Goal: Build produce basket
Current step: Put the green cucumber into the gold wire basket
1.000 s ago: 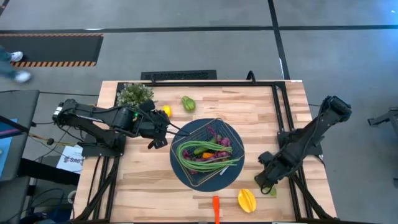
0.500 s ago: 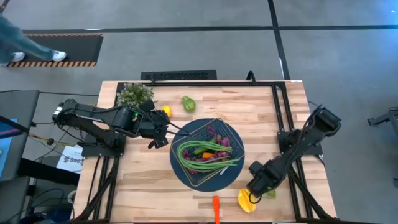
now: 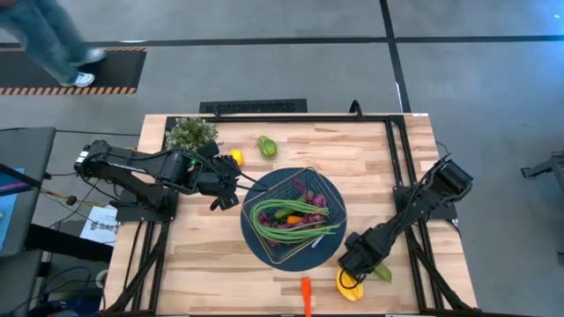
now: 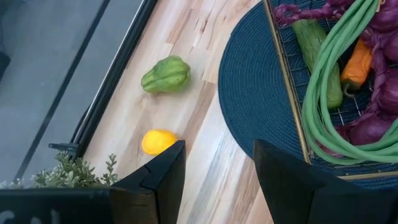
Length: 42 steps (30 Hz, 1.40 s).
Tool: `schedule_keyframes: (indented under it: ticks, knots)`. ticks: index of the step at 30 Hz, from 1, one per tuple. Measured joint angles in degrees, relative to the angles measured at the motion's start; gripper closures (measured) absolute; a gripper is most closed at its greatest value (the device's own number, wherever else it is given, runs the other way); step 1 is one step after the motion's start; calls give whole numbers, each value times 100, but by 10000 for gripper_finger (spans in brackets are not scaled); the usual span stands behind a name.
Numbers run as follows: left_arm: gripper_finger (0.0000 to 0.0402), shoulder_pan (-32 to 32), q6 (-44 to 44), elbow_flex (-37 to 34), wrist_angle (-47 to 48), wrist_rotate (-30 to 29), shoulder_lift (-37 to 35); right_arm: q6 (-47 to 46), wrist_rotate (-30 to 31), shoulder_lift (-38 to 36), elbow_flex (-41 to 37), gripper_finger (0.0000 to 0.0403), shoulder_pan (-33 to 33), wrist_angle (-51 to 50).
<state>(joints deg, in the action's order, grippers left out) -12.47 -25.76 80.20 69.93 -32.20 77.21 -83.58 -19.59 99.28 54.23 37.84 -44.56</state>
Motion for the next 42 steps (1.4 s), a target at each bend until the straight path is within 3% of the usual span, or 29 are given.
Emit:
schedule_keyframes:
  ticks: [8,14,19,25,30,42]
  knots:
    - [226,0,4,0,2,41,0,-34,547,-1259,452,278,-351,-1204]
    - [226,0,13,0,4,41,0,195,1963,-2173,1517,278,-760,-2602]
    - [226,2,20,0,2,138,0,1235,2960,-2371,2450,278,-1417,-3029]
    - [226,2,21,0,4,155,0,3181,3169,-1890,3320,278,-2442,-2573]
    - [226,2,22,0,4,159,0,4541,2600,-1144,3705,278,-3057,-1787]
    - [226,2,66,2,13,249,2,5287,1876,726,3876,278,-3259,-1611]
